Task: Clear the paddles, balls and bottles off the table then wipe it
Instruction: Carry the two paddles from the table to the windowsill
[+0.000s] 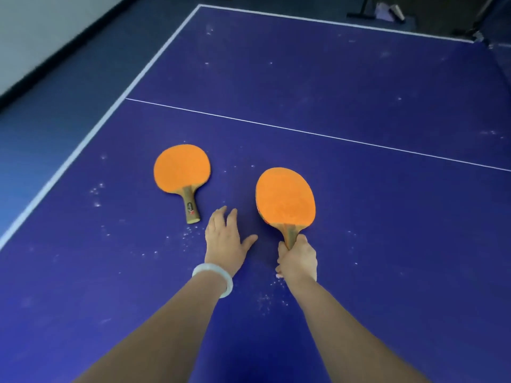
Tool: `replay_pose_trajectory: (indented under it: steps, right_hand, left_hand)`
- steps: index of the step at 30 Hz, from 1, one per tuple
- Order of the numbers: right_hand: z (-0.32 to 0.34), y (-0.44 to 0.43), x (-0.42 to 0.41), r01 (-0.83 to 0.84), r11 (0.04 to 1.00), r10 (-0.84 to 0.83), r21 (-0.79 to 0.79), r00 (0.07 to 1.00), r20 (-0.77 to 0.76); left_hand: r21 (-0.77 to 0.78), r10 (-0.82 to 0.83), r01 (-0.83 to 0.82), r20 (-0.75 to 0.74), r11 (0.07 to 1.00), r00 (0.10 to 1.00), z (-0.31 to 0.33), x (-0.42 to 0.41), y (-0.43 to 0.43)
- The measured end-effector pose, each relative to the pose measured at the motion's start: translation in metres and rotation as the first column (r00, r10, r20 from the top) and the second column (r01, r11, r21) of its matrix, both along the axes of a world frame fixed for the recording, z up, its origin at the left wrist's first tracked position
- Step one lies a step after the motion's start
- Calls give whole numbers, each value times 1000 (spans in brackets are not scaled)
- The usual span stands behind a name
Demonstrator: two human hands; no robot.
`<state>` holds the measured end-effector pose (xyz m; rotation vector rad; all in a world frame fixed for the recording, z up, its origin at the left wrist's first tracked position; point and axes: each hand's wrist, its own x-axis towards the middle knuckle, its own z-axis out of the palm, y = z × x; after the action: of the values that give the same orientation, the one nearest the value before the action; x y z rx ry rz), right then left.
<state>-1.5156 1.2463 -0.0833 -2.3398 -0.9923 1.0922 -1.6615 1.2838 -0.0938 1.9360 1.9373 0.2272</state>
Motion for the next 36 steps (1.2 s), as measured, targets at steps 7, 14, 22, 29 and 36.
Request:
replay_pose_trajectory:
  steps: [7,14,22,29,36]
  right_hand:
    - [-4,37,-48,-98,994,101,-45,993,59]
    - [-18,47,-54,-73,991,90,-111,983,158]
    - [-25,48,-54,-64,992,85,-109,975,203]
    - [-21,47,-57,-75,992,97,-104,969,228]
    - [-10,36,-56,-30,998,36,-50,992,122]
  left_hand:
    - [113,338,-343,64,932,939,0,-50,19]
    - [82,462,-455,-124,887,878,-11,-65,56]
    - [10,438,-439,-94,898,894,-14,-70,82]
    - [-164,350,-352,-42,921,936,-7,-74,56]
    - [-342,435,-361,169,867,884,4,-83,21]
